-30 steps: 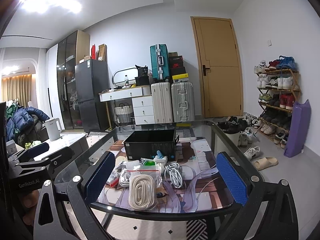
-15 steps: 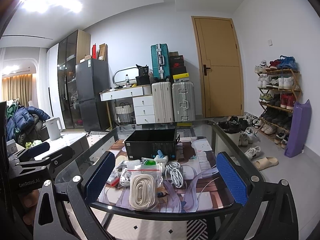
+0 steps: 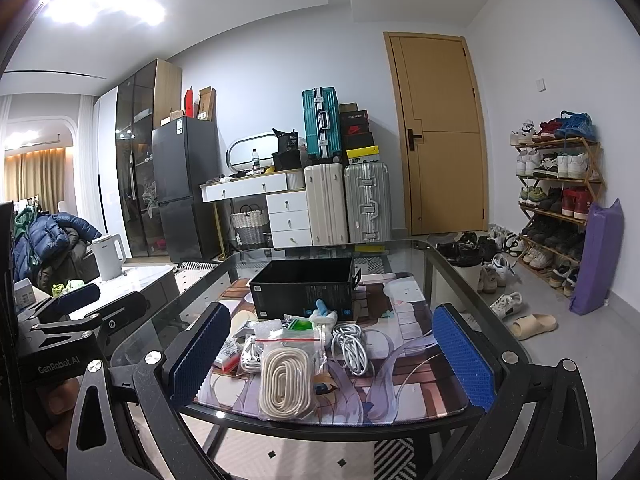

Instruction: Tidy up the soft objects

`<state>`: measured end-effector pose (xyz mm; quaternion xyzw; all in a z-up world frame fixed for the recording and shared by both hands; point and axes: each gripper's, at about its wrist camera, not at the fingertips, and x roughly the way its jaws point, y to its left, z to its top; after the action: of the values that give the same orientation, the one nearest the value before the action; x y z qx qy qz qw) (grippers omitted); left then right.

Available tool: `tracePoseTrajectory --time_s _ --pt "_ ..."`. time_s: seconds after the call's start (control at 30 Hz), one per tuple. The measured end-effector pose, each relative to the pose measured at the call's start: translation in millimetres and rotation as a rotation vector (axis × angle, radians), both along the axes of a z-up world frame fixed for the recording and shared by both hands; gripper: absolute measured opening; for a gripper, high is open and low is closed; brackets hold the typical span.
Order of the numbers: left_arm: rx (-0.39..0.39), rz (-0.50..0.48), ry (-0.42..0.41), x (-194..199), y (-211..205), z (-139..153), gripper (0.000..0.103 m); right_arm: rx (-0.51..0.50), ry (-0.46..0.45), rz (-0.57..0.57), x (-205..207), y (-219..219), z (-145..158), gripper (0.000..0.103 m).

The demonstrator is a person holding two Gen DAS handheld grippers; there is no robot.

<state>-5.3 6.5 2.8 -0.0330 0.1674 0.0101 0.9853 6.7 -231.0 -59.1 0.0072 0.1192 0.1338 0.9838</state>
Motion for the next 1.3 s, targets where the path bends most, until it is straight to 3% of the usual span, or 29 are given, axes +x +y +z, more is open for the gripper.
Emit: tracePoseTrajectory --time_s 0.77,1.0,1.13,1.3 --pt "0.004 0.002 0.002 1 0 1 0.103 -0.003 0.001 0.005 1 1 0 0.103" --pt "0.023 -0.002 0.023 11 1 3 0.103 -0.046 0.055 0.063 17 9 3 0.103" --pt "0.065 0.000 0.054 26 7 8 0.103 -0.077 0.100 0.124 35 15 13 0.103" --pt "0.109 -0.021 0.181 62 12 -2 0.103 -0.111 0.209 0.195 70 27 18 0.103"
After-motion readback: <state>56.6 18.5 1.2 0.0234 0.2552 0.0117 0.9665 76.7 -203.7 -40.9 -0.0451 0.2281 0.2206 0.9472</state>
